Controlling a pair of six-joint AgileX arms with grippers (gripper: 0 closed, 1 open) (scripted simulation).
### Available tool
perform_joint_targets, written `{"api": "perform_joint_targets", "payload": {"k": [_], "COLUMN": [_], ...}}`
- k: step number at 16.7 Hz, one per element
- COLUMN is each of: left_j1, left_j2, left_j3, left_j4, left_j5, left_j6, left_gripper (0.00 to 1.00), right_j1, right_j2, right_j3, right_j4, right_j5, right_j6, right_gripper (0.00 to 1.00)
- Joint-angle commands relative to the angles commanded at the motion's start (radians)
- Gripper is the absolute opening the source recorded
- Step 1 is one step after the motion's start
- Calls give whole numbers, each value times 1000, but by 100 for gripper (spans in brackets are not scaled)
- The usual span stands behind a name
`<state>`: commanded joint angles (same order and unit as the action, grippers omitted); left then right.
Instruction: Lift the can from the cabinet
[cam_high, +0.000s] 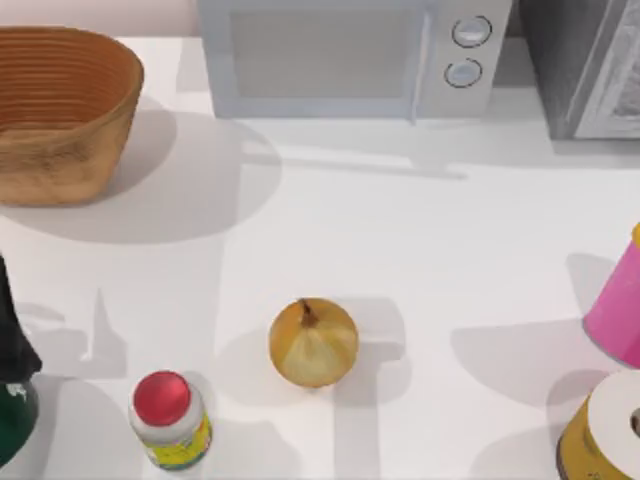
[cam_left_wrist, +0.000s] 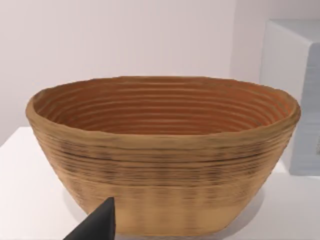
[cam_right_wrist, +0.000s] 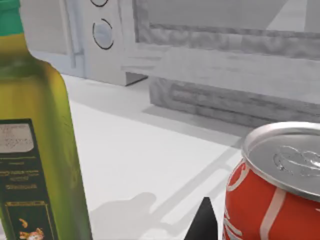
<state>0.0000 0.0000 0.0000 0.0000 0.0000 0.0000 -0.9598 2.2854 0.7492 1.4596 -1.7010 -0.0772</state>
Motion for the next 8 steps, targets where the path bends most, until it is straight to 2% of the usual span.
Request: {"api": "perform_joint_targets", "payload": {"k": [2,3,8], "left_j1": [0,0,0], "left_j2": [0,0,0], "left_j3": [0,0,0], "left_j4": [0,0,0], "left_j5": [0,0,0], "left_j6": [0,0,0], "left_gripper": [100,100,100], "right_j1": [0,8,59], "right_j2": [0,31,9], "right_j3": [0,83,11], "right_j4": [0,-100,-72], "right_j5": [0,118,82], "right_j6": [0,9,-57], "right_gripper": [0,0,0]}}
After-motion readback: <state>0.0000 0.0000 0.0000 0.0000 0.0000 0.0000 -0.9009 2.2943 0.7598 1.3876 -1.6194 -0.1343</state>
